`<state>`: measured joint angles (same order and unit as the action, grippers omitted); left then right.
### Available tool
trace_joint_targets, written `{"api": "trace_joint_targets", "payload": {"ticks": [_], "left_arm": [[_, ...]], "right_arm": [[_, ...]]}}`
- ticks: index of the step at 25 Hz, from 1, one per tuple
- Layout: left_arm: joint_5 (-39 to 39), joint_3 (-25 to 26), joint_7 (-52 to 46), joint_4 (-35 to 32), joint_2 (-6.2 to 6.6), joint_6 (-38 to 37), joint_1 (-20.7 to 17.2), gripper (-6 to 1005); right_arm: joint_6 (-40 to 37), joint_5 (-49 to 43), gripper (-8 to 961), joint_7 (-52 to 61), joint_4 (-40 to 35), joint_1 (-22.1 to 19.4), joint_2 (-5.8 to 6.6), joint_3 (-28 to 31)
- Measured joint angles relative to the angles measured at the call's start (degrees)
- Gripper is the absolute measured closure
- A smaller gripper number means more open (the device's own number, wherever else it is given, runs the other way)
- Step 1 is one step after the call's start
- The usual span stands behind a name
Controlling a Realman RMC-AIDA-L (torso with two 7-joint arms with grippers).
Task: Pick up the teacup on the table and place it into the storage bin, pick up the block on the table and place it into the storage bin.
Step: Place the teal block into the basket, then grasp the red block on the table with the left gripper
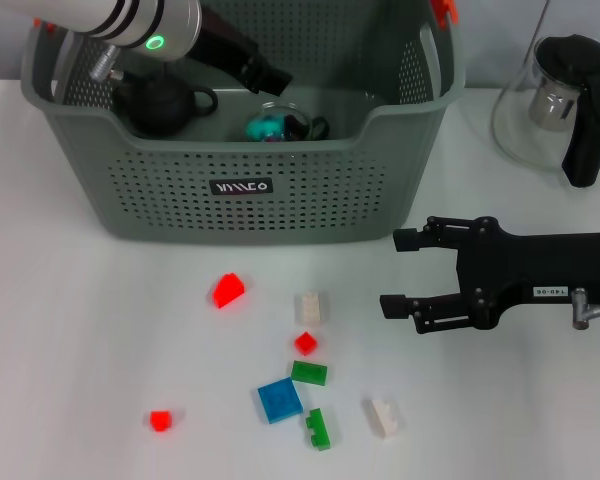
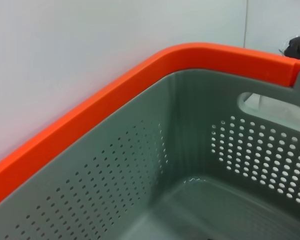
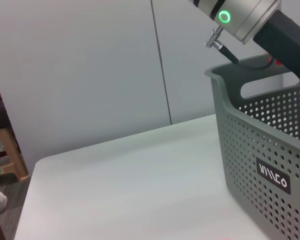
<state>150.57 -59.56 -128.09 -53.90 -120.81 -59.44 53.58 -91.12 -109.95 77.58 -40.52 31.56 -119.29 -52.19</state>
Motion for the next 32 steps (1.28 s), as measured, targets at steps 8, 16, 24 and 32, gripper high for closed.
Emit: {"api": "trace_joint_targets", "payload": {"ticks": [8,16,24,32], "left_arm": [[-3.1,0.6,-0.4,-9.4,-1.62,-2.2,-4.6,321],[-35.6,13.6,17.4,-17.3,-1.82,-17.0,-20.7,89],[-39.7,32.7,40.7,-5.9,-0.77,-43.4,-26.5,88],[-30.4,33.9,54.1,-3.2,-3.23,-45.1,-32.6,92]], "right_arm": [[0.0,0.0,42,-0.1,0.0,0.0,0.11,0.1],[0.1,0.1,43,-0.2,-0.1,-0.2,0.1,0.2],[0.1,0.0,43,0.0,-0.2,0.0,0.02,0.2],[0.5,0.0,43,-0.2,0.1,0.0,0.01,0.2]]}}
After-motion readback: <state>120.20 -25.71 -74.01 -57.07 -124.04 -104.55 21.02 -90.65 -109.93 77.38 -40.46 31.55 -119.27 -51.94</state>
